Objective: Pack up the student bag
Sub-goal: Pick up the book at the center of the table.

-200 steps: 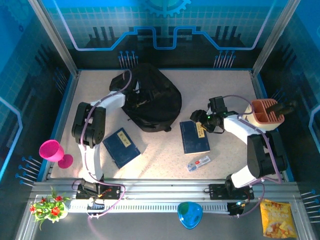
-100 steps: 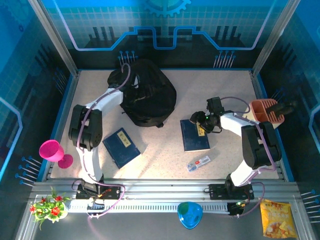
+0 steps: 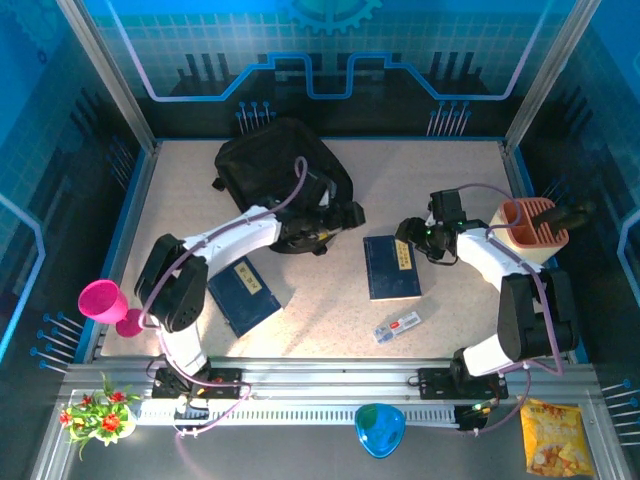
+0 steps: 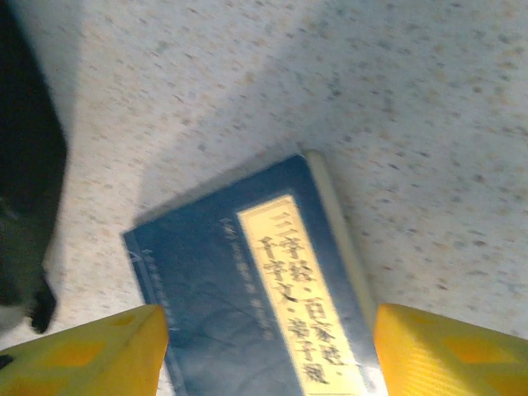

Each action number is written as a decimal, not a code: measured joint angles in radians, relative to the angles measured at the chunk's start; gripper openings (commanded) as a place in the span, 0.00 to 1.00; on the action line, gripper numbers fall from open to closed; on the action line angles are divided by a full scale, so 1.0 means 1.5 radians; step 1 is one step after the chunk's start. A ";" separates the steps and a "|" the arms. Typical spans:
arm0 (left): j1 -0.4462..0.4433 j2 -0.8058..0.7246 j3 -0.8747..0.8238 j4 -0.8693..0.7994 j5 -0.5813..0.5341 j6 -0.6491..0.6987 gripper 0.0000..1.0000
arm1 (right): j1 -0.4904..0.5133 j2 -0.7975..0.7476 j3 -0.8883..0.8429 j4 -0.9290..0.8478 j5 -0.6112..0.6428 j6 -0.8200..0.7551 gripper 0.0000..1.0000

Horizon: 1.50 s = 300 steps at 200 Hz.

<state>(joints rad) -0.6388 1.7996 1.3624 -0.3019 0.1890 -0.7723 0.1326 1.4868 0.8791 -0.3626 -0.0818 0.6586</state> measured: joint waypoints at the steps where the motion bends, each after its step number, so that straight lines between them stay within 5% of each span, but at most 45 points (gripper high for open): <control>1: -0.002 0.000 0.000 0.001 0.000 -0.001 0.95 | -0.001 0.000 0.000 -0.001 0.000 -0.001 0.67; 55: -0.065 0.087 0.002 0.027 0.019 -0.051 0.82 | -0.002 0.013 0.000 -0.055 -0.005 -0.067 0.58; 151: -0.069 0.180 0.045 0.023 0.040 -0.097 0.59 | -0.002 0.072 0.000 -0.080 -0.018 -0.097 0.44; 300: -0.063 0.243 0.096 0.011 0.102 -0.113 0.51 | -0.007 0.094 0.000 -0.085 -0.032 -0.098 0.34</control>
<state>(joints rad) -0.7334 2.1647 1.5070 -0.2859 0.3416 -0.9417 0.1226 1.6283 0.8791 -0.4904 -0.1291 0.5114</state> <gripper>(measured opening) 0.506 0.351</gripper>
